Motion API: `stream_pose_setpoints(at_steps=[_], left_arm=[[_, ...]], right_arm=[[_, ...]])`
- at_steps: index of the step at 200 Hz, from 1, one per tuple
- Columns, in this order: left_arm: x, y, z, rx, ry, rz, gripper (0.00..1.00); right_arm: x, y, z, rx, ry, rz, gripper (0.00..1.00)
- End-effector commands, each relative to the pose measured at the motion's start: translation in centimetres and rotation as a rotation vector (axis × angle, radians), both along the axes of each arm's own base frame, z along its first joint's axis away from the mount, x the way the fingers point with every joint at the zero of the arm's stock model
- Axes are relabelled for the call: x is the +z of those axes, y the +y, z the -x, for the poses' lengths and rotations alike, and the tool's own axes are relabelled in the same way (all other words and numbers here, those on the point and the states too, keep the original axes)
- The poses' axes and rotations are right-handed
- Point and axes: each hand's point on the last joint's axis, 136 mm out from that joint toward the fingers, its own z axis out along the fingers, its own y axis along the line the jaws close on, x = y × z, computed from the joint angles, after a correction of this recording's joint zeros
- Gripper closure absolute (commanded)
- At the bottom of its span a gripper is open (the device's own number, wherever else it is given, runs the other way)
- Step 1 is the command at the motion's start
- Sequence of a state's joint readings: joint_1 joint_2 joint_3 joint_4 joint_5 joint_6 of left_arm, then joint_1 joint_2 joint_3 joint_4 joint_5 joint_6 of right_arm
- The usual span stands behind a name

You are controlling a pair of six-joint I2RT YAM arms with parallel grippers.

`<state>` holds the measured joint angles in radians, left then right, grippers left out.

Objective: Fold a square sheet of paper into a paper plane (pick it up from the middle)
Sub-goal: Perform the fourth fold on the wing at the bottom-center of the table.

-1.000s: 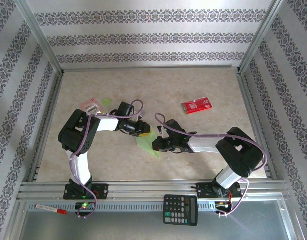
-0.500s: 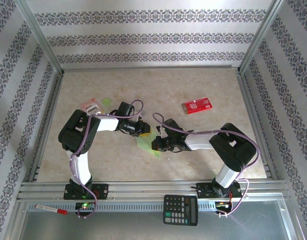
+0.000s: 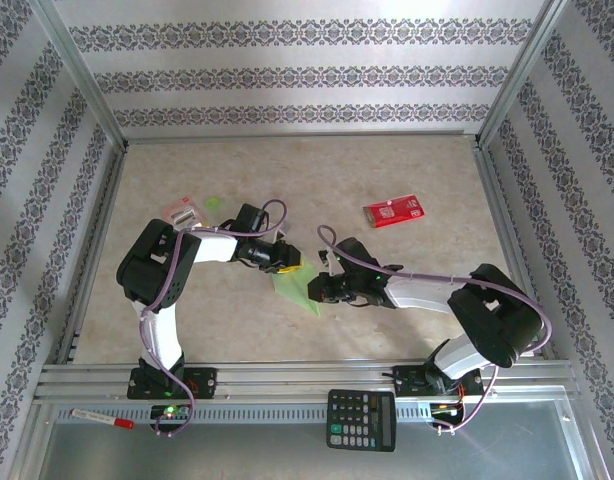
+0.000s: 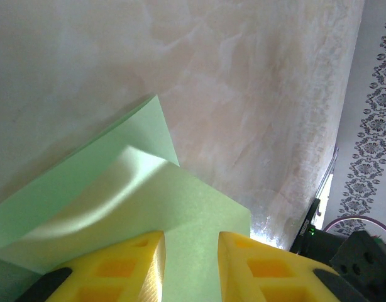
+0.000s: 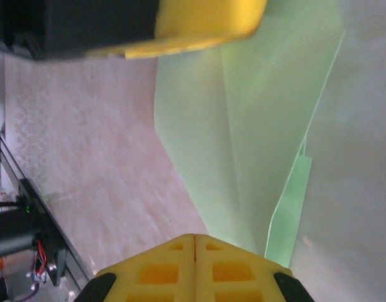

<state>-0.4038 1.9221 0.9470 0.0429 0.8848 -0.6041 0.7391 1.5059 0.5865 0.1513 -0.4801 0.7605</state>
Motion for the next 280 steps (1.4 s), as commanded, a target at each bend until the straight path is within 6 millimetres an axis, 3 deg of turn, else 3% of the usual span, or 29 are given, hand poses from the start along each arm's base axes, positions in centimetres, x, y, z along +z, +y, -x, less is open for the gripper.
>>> stream_pose_setpoints(at_steps=[1, 185, 232, 280], left_arm=[[-4.5, 2.7, 1.5, 0.036, 0.084, -0.161, 0.71], [-3.8, 2.5, 1.1, 0.042, 0.075, -0.147, 0.70], [0.7, 1.3, -0.4, 0.071, 0.006, -0.067, 0.68], [4.3, 0.4, 1.8, 0.088, -0.012, -0.012, 0.70]], right_arm=[[-1.2, -0.5, 1.7, 0.009, 0.040, 0.037, 0.95], [-6.0, -3.2, 3.0, -0.005, 0.109, 0.153, 0.97], [-7.0, -4.0, 3.5, -0.048, 0.144, 0.168, 0.99], [-7.3, -4.2, 3.6, -0.089, 0.166, 0.165, 1.00]])
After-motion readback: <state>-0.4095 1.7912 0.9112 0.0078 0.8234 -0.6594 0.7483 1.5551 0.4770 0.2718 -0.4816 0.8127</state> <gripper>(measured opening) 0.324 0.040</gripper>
